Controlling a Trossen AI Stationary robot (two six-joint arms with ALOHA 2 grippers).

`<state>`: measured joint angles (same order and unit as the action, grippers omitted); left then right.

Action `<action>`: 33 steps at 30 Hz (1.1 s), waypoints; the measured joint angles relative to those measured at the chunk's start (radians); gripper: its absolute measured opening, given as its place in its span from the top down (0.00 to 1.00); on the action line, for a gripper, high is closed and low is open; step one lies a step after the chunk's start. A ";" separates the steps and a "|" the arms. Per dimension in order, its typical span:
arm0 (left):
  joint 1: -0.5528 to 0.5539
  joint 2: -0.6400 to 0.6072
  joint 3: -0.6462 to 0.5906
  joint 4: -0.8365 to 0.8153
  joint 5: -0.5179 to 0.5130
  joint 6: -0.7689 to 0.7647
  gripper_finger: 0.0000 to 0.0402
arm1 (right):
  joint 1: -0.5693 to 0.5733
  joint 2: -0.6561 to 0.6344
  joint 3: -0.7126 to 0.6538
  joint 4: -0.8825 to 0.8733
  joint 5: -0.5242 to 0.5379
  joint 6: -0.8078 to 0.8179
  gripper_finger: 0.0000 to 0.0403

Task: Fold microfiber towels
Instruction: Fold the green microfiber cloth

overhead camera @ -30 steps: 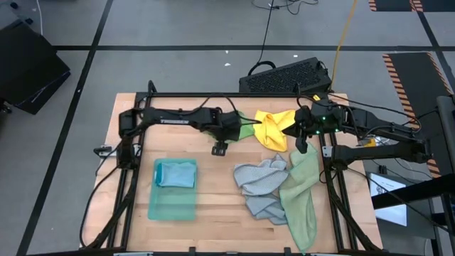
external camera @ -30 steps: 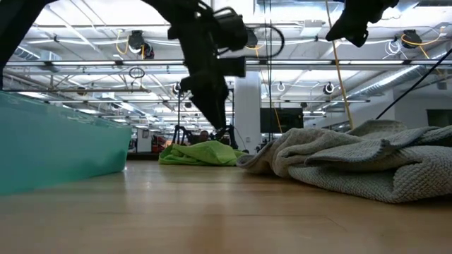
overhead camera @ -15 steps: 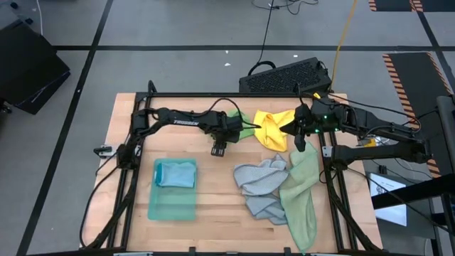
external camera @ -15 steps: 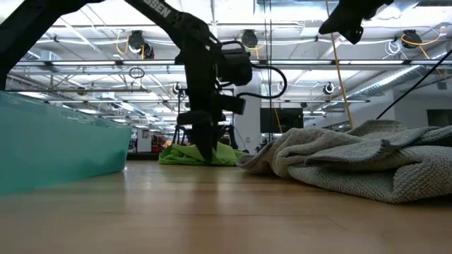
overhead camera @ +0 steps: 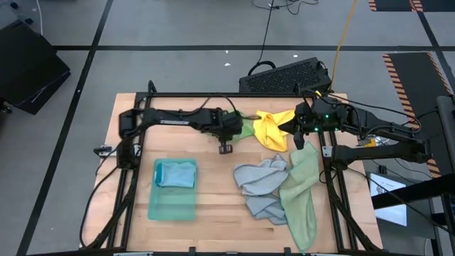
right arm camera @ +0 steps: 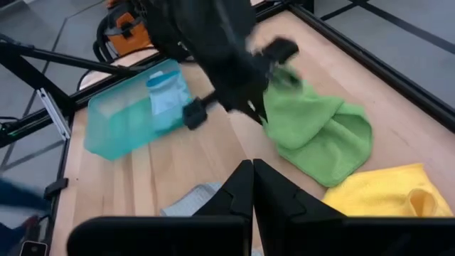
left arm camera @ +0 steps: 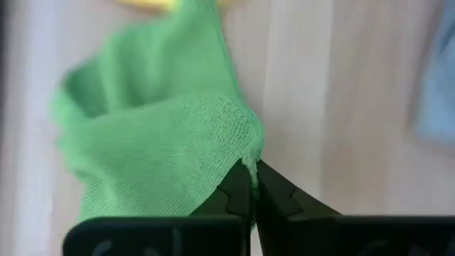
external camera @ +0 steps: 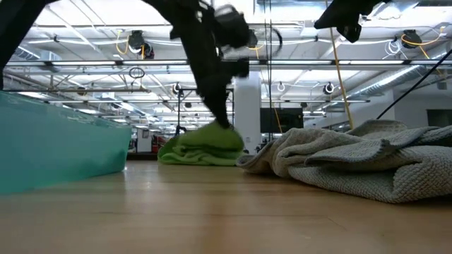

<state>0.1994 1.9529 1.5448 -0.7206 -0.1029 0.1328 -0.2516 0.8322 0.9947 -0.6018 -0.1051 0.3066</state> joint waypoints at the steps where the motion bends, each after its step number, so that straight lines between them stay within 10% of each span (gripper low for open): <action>1: -0.004 -0.022 0.000 0.022 -0.003 -0.047 0.98 | 0.000 0.000 0.000 0.000 0.000 -0.002 1.00; 11: -0.069 -0.218 0.001 0.169 -0.105 -0.416 0.99 | -0.004 0.093 0.000 0.045 -0.012 -0.075 1.00; 33: -0.074 -0.420 0.000 0.264 0.059 -0.318 0.99 | 0.035 0.211 0.016 0.305 0.019 0.265 0.80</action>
<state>0.1257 1.5329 1.5446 -0.4563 -0.0436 -0.1851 -0.2170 1.0428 1.0108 -0.2963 -0.0860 0.5720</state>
